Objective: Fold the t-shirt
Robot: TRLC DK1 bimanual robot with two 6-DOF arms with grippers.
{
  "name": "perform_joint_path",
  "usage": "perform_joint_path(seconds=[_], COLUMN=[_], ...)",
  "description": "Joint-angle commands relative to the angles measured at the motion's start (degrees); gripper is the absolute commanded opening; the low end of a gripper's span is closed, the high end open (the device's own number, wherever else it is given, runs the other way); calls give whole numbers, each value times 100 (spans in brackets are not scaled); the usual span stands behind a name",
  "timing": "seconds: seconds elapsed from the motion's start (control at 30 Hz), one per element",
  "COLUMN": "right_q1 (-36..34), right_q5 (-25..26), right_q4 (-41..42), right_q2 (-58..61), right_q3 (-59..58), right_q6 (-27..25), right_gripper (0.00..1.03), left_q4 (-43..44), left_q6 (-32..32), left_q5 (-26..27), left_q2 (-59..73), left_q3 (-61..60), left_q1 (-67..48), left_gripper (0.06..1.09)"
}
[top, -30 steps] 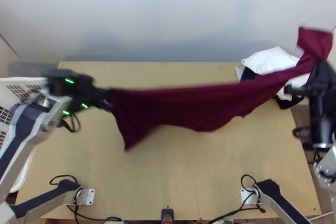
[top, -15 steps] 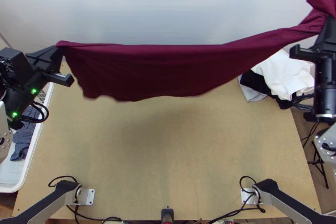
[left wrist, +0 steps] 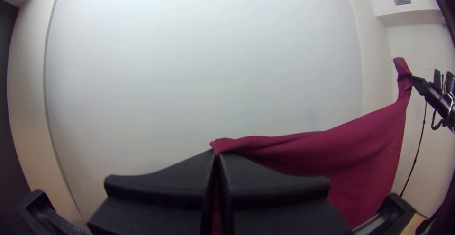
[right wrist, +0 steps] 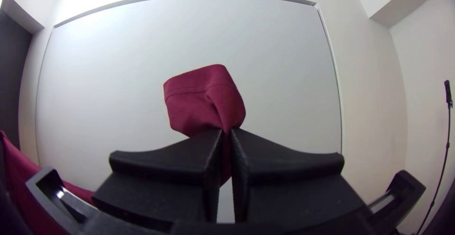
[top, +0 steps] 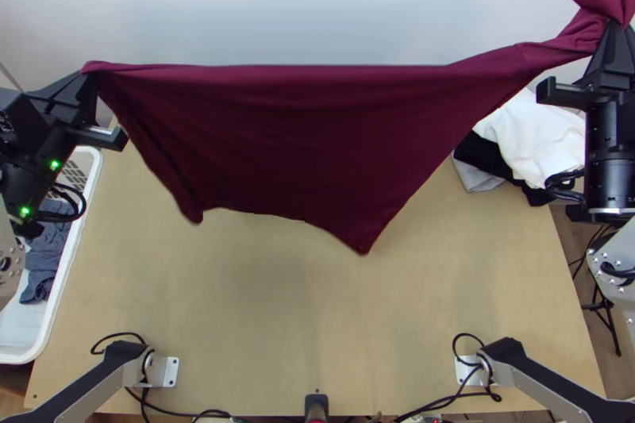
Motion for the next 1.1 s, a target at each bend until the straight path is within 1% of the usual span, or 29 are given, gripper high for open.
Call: perform_joint_path(seconds=[0.0, 0.13, 0.27, 0.4, 0.83, 0.93, 1.07], right_q1=[8, 8, 17, -1, -45, -27, 69], right_q5=[8, 8, 8, 8, 25, 25, 25], right_q4=[34, 42, 121, 174, 412, 262, -142], right_q2=[9, 9, 9, -9, -123, -325, -721], right_q3=[-50, -120, -296, -472, -753, -788, -779], right_q6=[-104, -122, -175, -219, -333, -333, -333], right_gripper=[3, 3, 3, 3, 3, 3, 3], left_q4=[141, 176, 440, 528, 668, 686, 774], left_q6=[148, 200, 271, 367, 455, 517, 596], left_q5=[-19, -19, -19, -19, -19, -19, -19], left_q2=[41, 76, 129, 199, 296, 261, 225], left_q3=[-55, -161, -389, -477, -468, -486, -495], left_q1=[141, 290, 527, 650, 659, 659, 686], left_gripper=[11, 11, 11, 11, 11, 11, 11])
